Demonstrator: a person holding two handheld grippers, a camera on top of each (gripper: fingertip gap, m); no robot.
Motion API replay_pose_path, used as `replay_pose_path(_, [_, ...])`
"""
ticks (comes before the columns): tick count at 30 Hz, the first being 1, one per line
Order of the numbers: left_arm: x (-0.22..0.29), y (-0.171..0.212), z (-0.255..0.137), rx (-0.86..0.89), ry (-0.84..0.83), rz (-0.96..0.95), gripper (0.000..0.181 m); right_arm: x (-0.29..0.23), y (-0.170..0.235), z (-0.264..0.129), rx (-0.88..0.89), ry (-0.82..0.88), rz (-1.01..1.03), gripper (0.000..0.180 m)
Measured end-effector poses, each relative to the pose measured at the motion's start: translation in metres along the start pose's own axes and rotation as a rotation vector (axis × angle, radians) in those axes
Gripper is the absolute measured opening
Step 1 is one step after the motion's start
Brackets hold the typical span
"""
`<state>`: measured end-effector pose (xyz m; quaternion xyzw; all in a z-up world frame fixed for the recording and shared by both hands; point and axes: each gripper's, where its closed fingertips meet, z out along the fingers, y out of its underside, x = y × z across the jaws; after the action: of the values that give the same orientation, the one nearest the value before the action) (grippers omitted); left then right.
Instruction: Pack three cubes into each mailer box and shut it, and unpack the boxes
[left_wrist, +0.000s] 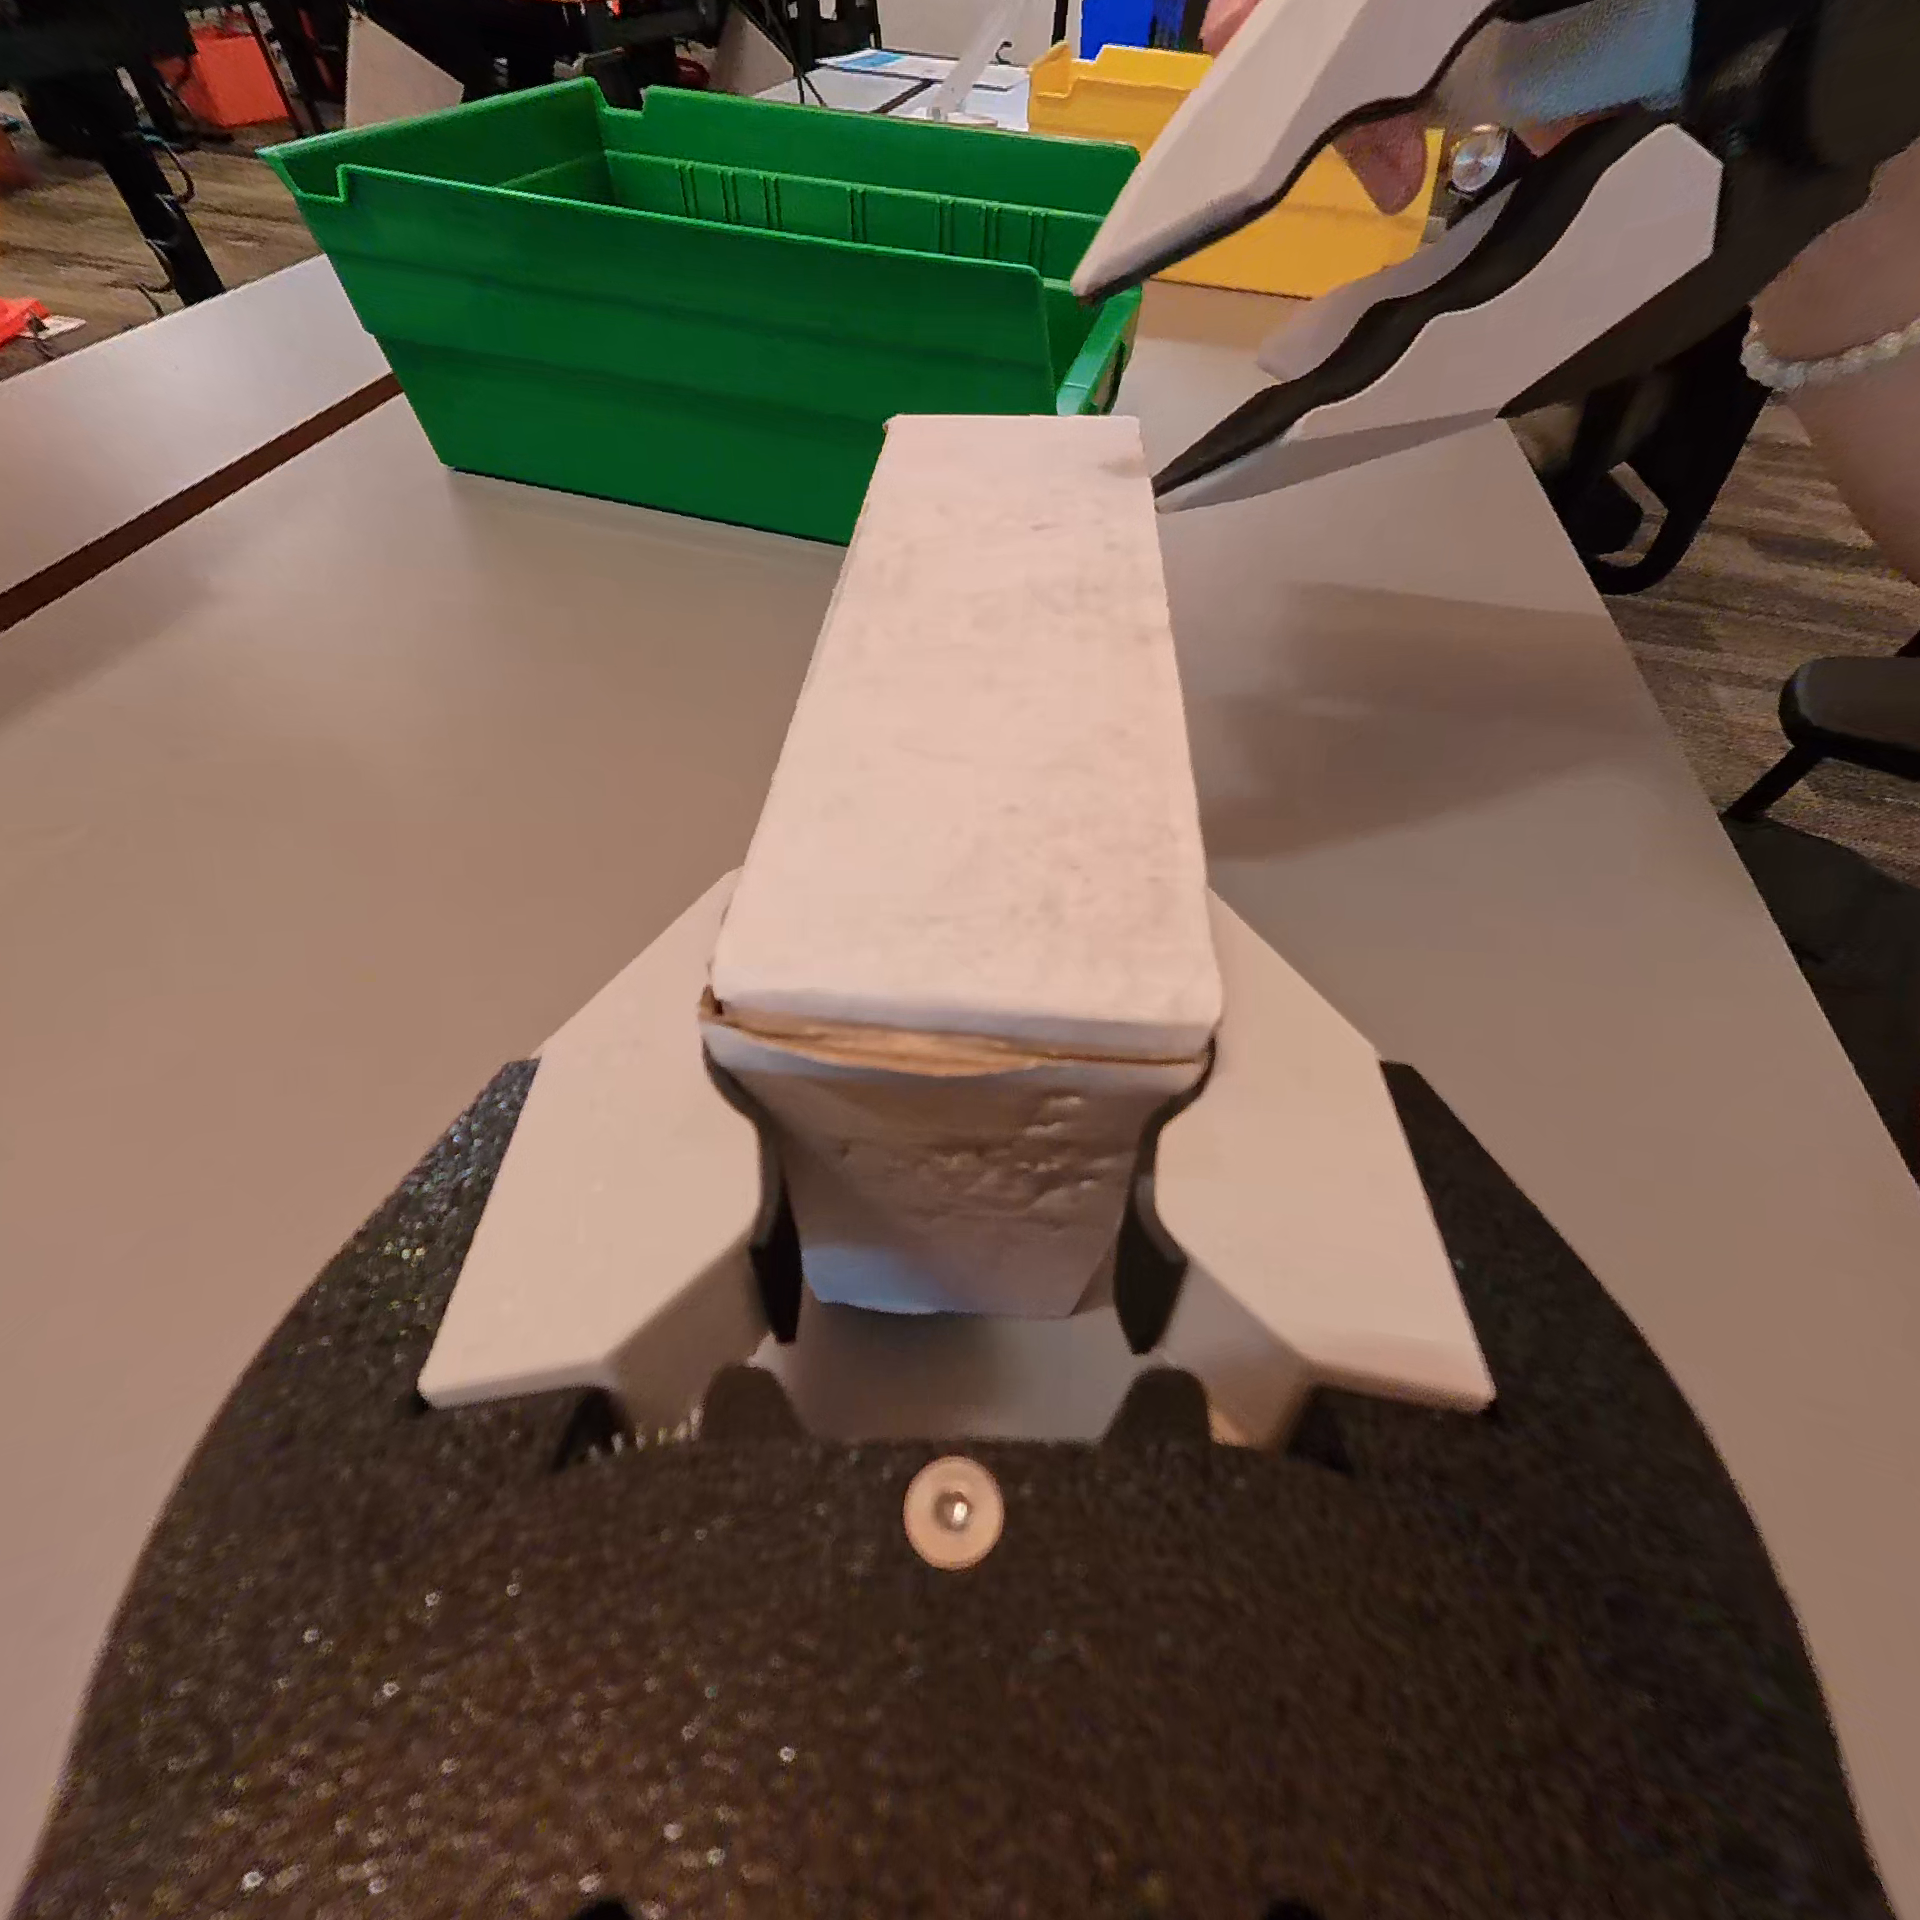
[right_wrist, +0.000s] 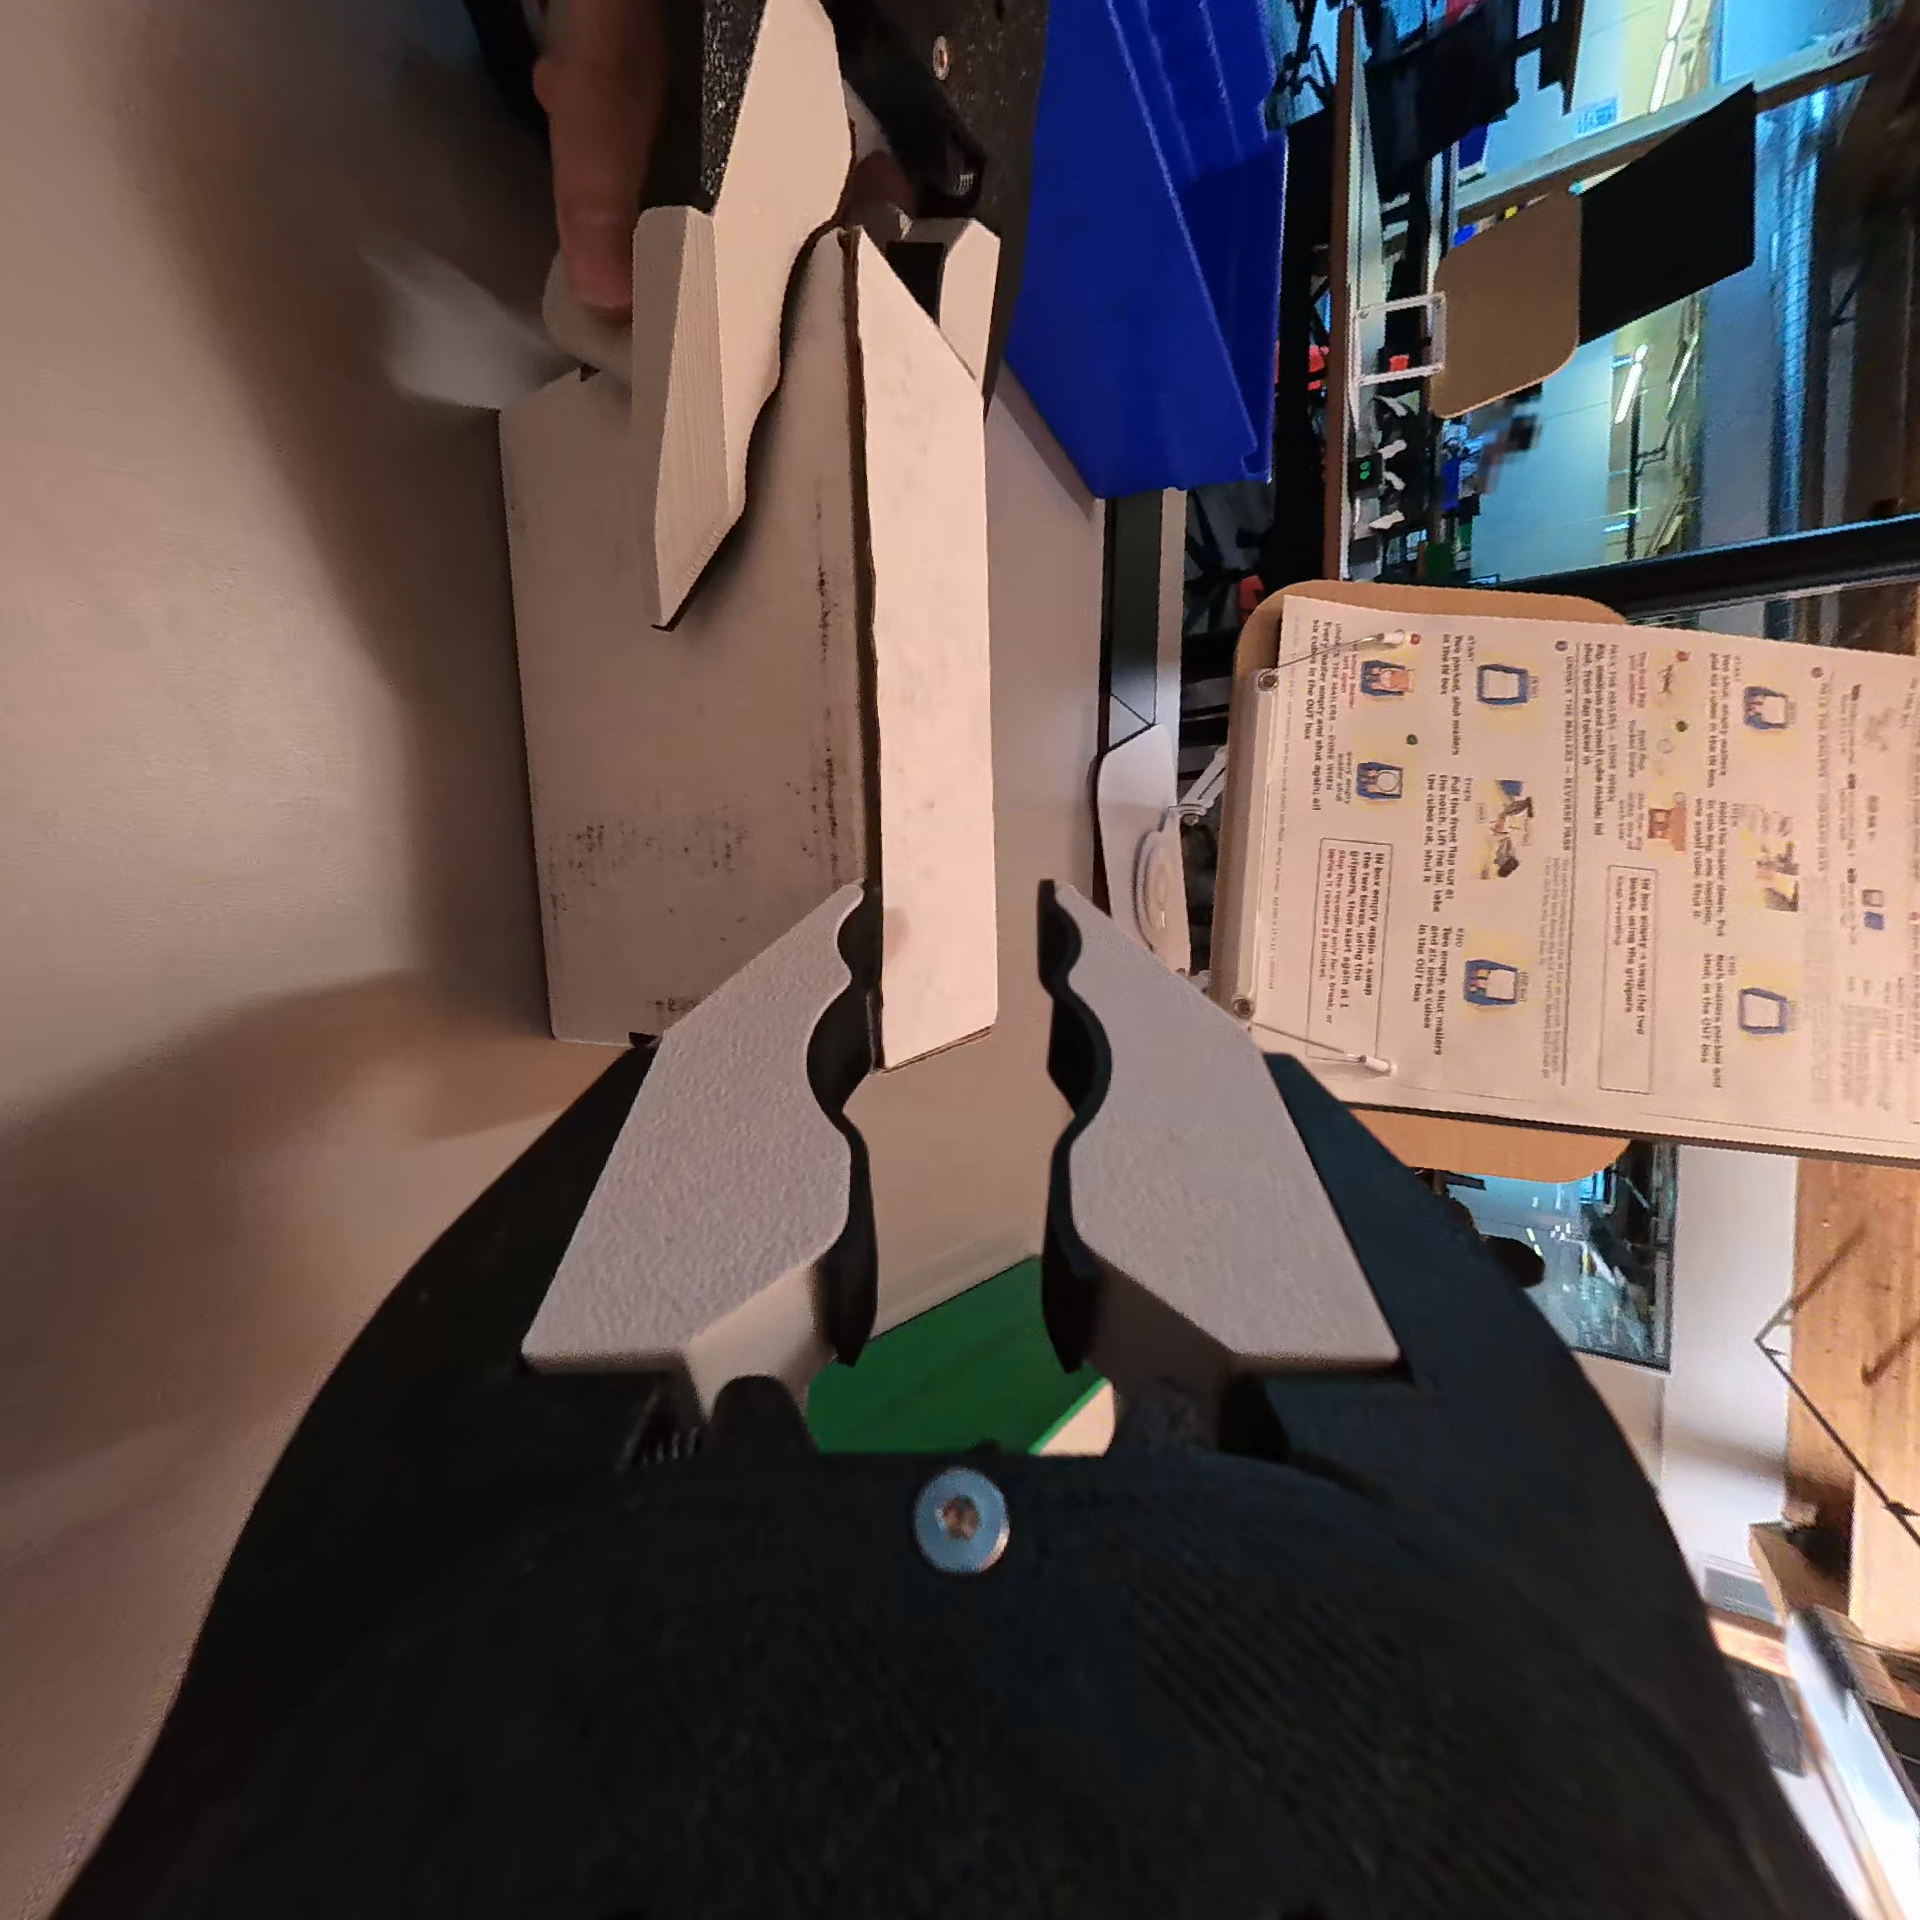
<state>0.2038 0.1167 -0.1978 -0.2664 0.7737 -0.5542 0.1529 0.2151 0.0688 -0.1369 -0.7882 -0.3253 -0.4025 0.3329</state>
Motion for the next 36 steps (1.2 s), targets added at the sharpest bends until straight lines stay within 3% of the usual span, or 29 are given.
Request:
replay_pose_path(4, [-0.001, 0.001, 0.0, -0.004, 0.001, 0.014, 0.071, 0.002, 0.0, 0.001, -0.01, 0.035, -0.058, 0.026])
replay_pose_path(11, [-0.004, 0.001, 0.001, -0.008, -0.035, 0.019, 0.07, 0.009, 0.006, 0.01, -0.073, 0.164, 0.025, 0.023])
replay_pose_path(13, [-0.004, 0.001, 0.002, -0.008, -0.037, 0.016, 0.07, 0.001, 0.005, 0.015, -0.098, 0.158, -0.049, 0.006])
replay_pose_path(16, [-0.004, 0.001, 0.002, -0.008, -0.038, 0.017, 0.07, -0.001, 0.004, 0.016, -0.141, 0.156, -0.17, 0.004])
replay_pose_path(23, [-0.01, 0.0, 0.001, 0.0, -0.065, -0.009, 0.07, 0.013, 0.005, 0.022, -0.039, 0.179, 0.258, 0.001])
replay_pose_path(24, [-0.009, 0.0, 0.002, -0.003, -0.058, -0.007, 0.07, 0.01, 0.005, 0.023, -0.072, 0.173, 0.211, 0.002])
replay_pose_path(28, [-0.007, 0.0, 0.005, -0.012, -0.047, 0.019, 0.07, 0.004, -0.002, 0.023, -0.194, 0.193, -0.356, 0.006])
replay_pose_path(33, [-0.007, 0.0, 0.005, -0.012, -0.045, 0.02, 0.07, 0.007, -0.008, 0.028, -0.177, 0.126, -0.388, 0.012])
replay_pose_path(36, [-0.01, -0.001, 0.003, -0.005, -0.057, 0.009, 0.07, 0.01, -0.01, 0.035, -0.145, 0.126, -0.175, 0.001])
